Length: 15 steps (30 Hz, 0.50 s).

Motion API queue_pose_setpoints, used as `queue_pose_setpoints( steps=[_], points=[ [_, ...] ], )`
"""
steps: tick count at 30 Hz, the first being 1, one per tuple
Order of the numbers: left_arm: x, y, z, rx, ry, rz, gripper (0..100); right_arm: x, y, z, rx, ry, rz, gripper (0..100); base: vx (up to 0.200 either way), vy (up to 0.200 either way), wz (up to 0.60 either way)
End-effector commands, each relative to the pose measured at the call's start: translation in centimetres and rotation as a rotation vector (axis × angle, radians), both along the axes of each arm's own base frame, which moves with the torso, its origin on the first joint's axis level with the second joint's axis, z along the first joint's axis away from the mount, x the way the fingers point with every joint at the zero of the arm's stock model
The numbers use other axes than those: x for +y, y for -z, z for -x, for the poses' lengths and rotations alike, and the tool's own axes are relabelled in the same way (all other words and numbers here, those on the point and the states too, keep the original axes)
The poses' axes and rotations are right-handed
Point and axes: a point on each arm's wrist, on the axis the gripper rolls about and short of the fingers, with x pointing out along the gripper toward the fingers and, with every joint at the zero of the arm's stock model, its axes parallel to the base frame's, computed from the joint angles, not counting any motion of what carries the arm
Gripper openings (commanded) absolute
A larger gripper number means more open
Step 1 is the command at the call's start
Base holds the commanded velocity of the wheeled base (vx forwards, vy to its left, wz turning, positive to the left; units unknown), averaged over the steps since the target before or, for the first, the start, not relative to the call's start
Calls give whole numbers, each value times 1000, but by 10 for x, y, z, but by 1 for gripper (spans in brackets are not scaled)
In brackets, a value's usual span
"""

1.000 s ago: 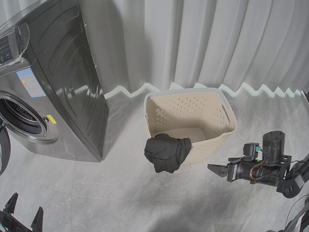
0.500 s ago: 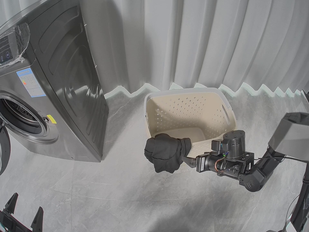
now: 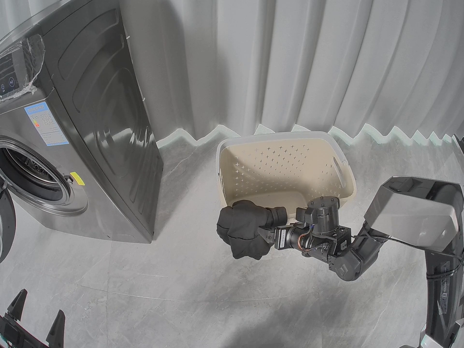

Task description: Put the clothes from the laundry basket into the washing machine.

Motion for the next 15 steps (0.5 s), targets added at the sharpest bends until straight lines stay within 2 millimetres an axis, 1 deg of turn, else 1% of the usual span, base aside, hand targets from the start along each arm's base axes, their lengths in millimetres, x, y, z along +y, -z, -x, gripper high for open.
queue_pose_setpoints(
  steps=[1, 8, 9, 15],
  points=[
    [0, 5, 0, 0, 0, 0, 100, 7, 14, -8, 11, 3, -9, 100, 0, 0, 0],
    [0, 5, 0, 0, 1, 0, 100, 13, 11, -11, 1, 4, -36, 100, 0, 0, 0],
    [0, 5, 0, 0, 0, 0, 100, 13, 10, -12, -1, 6, -42, 0, 0, 0, 0],
    [0, 5, 0, 0, 0, 3, 100, 17, 8, -9, -19, -5, -56, 0, 0, 0, 0]
  ],
)
